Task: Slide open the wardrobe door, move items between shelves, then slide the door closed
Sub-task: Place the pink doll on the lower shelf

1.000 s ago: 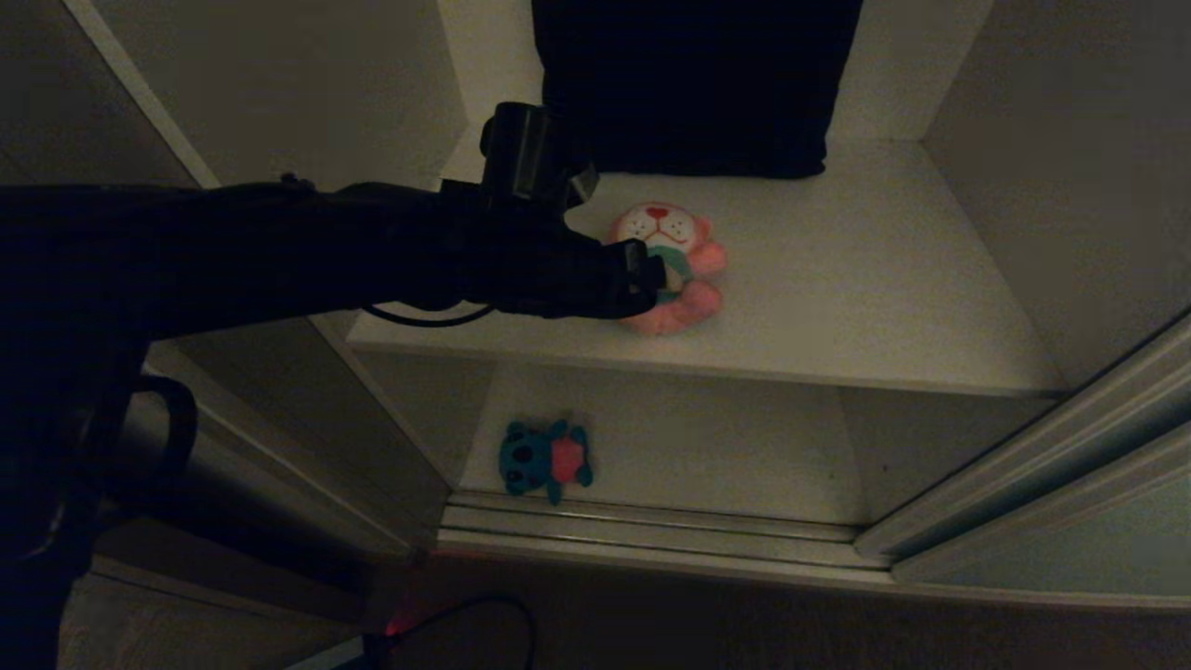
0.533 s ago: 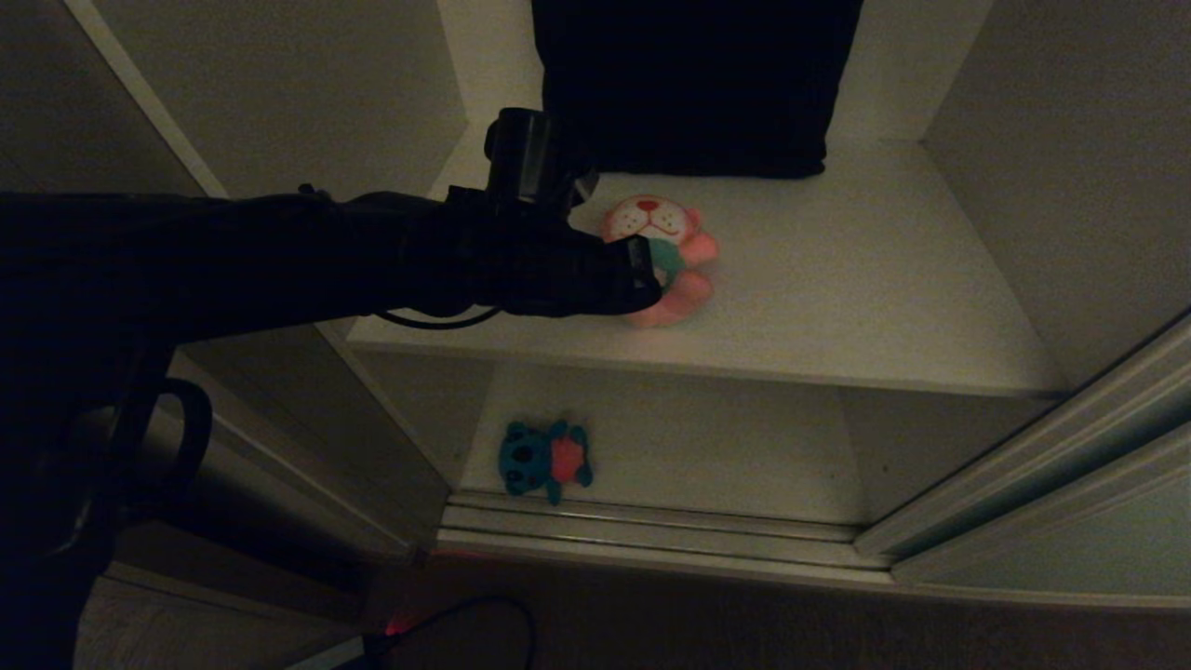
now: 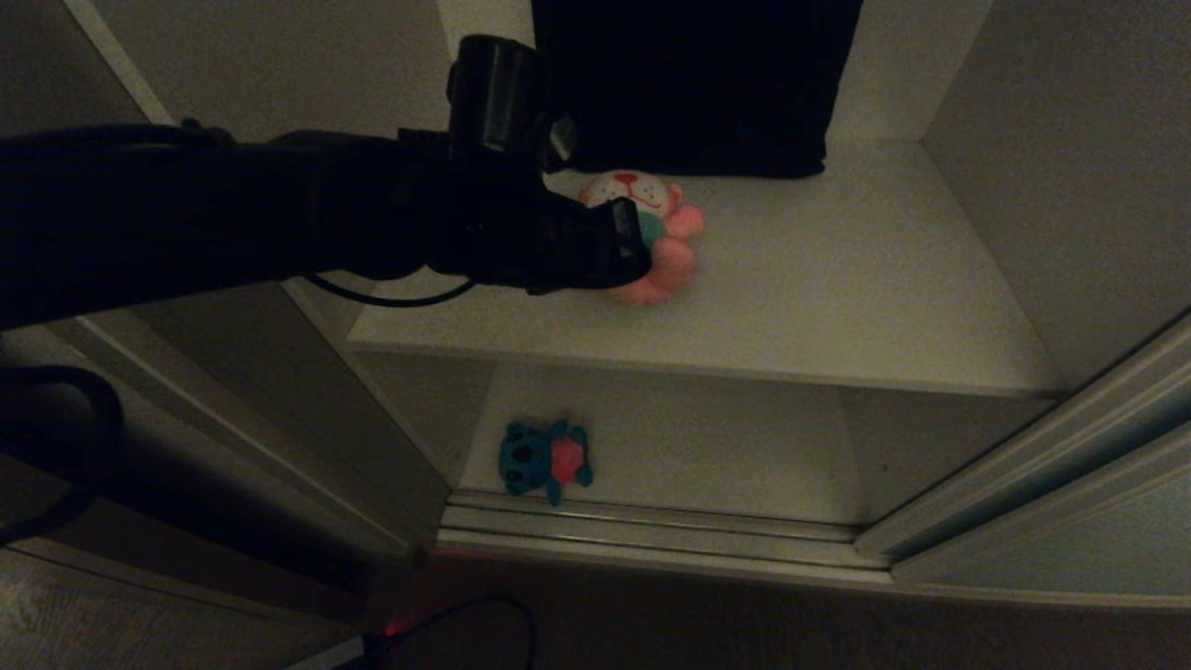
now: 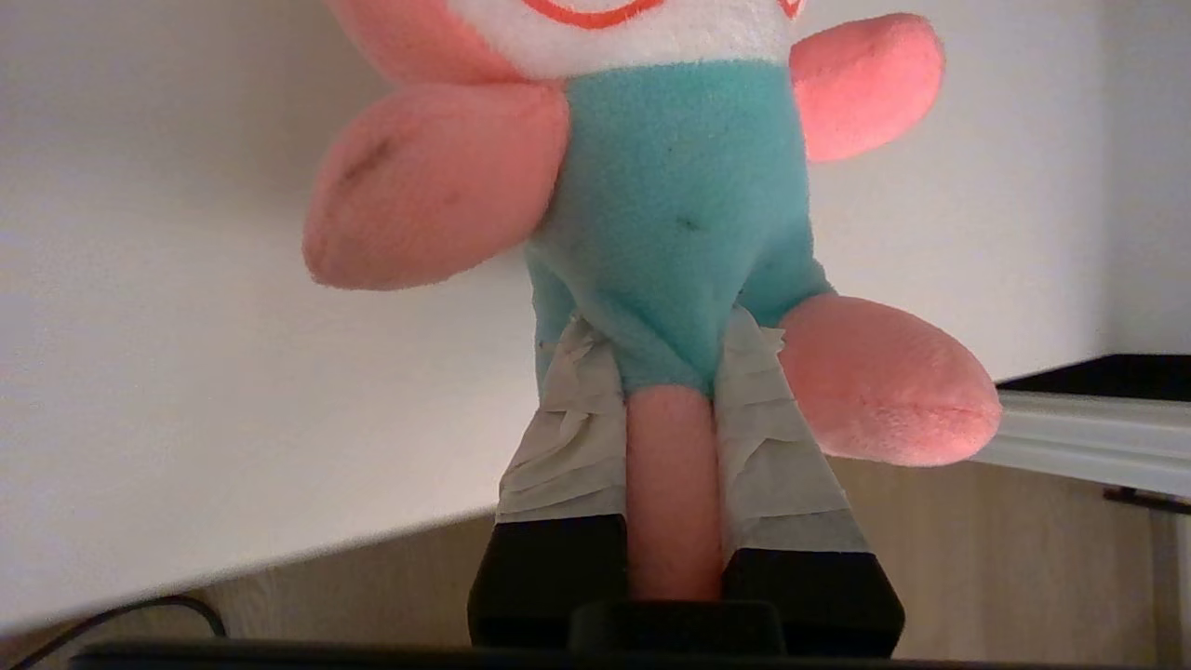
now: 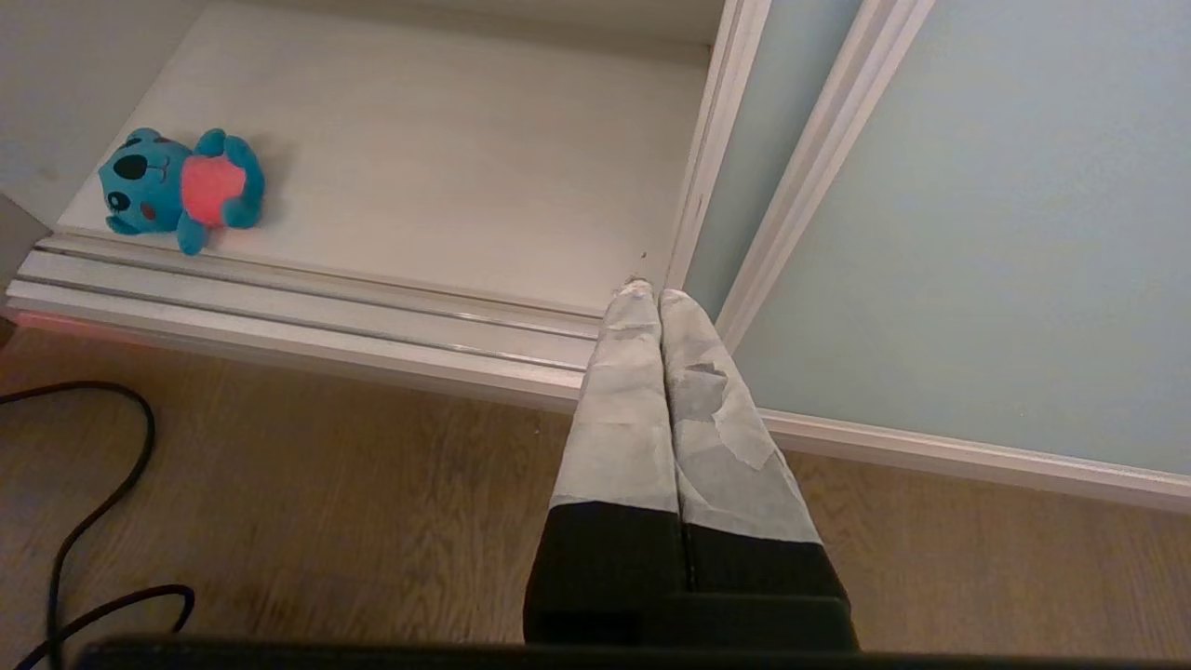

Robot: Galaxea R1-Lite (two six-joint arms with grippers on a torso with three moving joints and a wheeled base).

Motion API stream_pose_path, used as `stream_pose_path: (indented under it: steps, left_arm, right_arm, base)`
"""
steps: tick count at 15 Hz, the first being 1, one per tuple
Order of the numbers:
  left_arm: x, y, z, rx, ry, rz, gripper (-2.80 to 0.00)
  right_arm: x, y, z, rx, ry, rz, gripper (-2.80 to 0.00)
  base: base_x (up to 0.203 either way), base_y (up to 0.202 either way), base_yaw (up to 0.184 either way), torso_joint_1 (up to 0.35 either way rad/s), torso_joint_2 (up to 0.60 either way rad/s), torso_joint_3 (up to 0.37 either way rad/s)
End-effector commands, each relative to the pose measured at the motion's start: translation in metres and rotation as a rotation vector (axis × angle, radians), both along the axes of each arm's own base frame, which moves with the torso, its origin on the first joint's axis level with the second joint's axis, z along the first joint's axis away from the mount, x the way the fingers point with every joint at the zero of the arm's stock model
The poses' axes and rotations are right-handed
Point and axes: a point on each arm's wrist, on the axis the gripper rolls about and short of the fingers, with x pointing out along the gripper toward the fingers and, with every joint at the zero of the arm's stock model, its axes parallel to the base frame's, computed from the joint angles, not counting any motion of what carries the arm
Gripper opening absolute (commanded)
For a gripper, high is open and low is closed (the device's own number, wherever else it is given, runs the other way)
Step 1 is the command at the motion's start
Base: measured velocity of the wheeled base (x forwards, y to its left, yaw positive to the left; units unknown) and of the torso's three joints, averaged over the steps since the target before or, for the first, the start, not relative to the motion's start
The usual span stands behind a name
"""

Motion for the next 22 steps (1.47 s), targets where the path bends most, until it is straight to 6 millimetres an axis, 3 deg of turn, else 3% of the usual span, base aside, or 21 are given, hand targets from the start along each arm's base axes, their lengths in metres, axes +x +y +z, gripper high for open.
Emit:
stream_pose_path:
  steps: [1, 6, 9, 11, 14, 16, 19, 22]
  left_arm:
    - [-0.029, 0.020, 0.033, -0.023, -0.037, 0.017, -2.80]
    - [-0.097, 0.070, 0.074, 0.055, -0.103, 0.109, -2.80]
    - [-0.155, 0.115, 0.083, 0.149, -0.199, 0.133, -2.80]
    - [-0.199, 0.150, 0.078, 0.199, -0.252, 0.156, -2.80]
    - [-0.265, 0.199, 0.049, 0.277, -0.324, 0.182, -2.80]
    - [-0.306, 0.218, 0.024, 0.302, -0.351, 0.227, -2.80]
    - [-0.349, 0.226, -0.033, 0.343, -0.338, 0.297, -2.80]
    - [-0.368, 0.225, -0.110, 0.404, -0.302, 0.346, -2.80]
  right_arm:
    - [0.000, 0.000, -0.001, 0.000, 0.006, 0.000, -2.80]
    - [0.000, 0.000, -0.001, 0.000, 0.006, 0.000, -2.80]
    - [0.000, 0.000, -0.001, 0.000, 0.004, 0.000, -2.80]
    - [0.000, 0.000, -0.001, 0.000, 0.006, 0.000, -2.80]
    - [0.000, 0.000, -0.001, 0.000, 0.004, 0.000, -2.80]
    - [0.000, 0.000, -0.001, 0.000, 0.006, 0.000, -2.80]
    - [0.000, 0.000, -0.001, 0.000, 0.005, 0.000, -2.80]
    - [0.000, 0.000, -0.001, 0.000, 0.004, 0.000, -2.80]
  base:
    - [0.000, 0.000, 0.000, 0.000, 0.00, 0.000]
    - [0.000, 0.000, 0.000, 0.000, 0.00, 0.000]
    - [0.000, 0.000, 0.000, 0.000, 0.00, 0.000]
    - [0.000, 0.000, 0.000, 0.000, 0.00, 0.000]
    - [0.000, 0.000, 0.000, 0.000, 0.00, 0.000]
    - [0.000, 0.000, 0.000, 0.000, 0.00, 0.000]
    - [0.000, 0.000, 0.000, 0.000, 0.00, 0.000]
    - [0.000, 0.000, 0.000, 0.000, 0.00, 0.000]
